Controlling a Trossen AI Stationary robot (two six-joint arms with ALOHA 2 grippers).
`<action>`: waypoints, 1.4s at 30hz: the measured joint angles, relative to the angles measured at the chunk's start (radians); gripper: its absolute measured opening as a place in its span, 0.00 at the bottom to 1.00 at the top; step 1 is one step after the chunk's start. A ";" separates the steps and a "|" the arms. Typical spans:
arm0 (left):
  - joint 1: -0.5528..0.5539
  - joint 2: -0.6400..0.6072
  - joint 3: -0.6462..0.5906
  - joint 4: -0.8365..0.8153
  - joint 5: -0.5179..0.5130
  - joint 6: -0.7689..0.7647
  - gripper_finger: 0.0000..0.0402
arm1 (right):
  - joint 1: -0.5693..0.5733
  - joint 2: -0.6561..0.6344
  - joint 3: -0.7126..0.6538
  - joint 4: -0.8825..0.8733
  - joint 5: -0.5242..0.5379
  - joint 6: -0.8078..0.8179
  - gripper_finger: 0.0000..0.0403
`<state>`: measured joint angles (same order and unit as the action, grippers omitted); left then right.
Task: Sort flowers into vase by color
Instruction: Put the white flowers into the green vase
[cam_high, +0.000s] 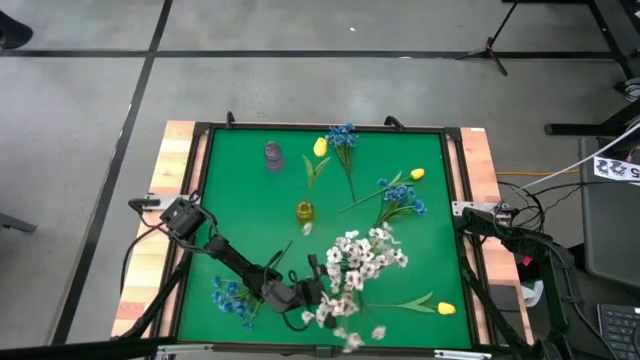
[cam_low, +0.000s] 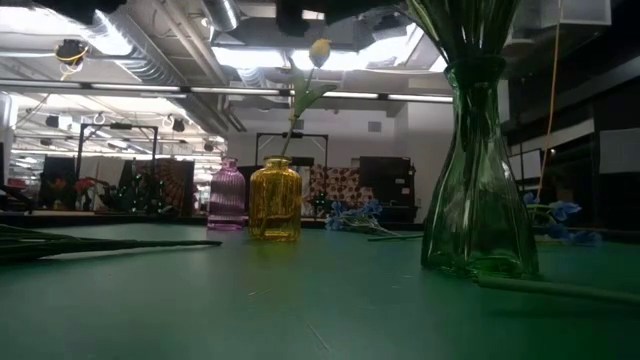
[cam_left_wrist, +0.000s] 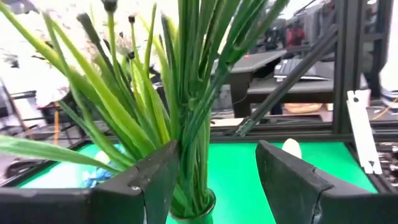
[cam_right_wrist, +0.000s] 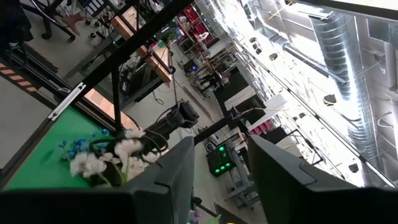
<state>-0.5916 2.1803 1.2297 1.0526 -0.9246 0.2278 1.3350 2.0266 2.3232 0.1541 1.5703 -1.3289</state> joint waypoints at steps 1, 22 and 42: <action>-0.006 0.000 0.000 -0.008 -0.014 0.006 0.53 | 0.000 0.000 0.000 0.000 0.000 0.000 0.38; -0.099 -0.002 0.001 0.188 -0.145 0.150 0.53 | -0.033 0.000 0.000 -0.084 0.000 0.068 0.38; -0.066 -0.002 0.070 0.185 -0.073 0.322 0.49 | -0.033 0.001 0.000 -0.216 0.000 0.200 0.38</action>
<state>-0.6571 2.1784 1.2995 1.2374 -0.9977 0.5501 1.3022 2.0271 2.3230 -0.0616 1.5705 -1.1291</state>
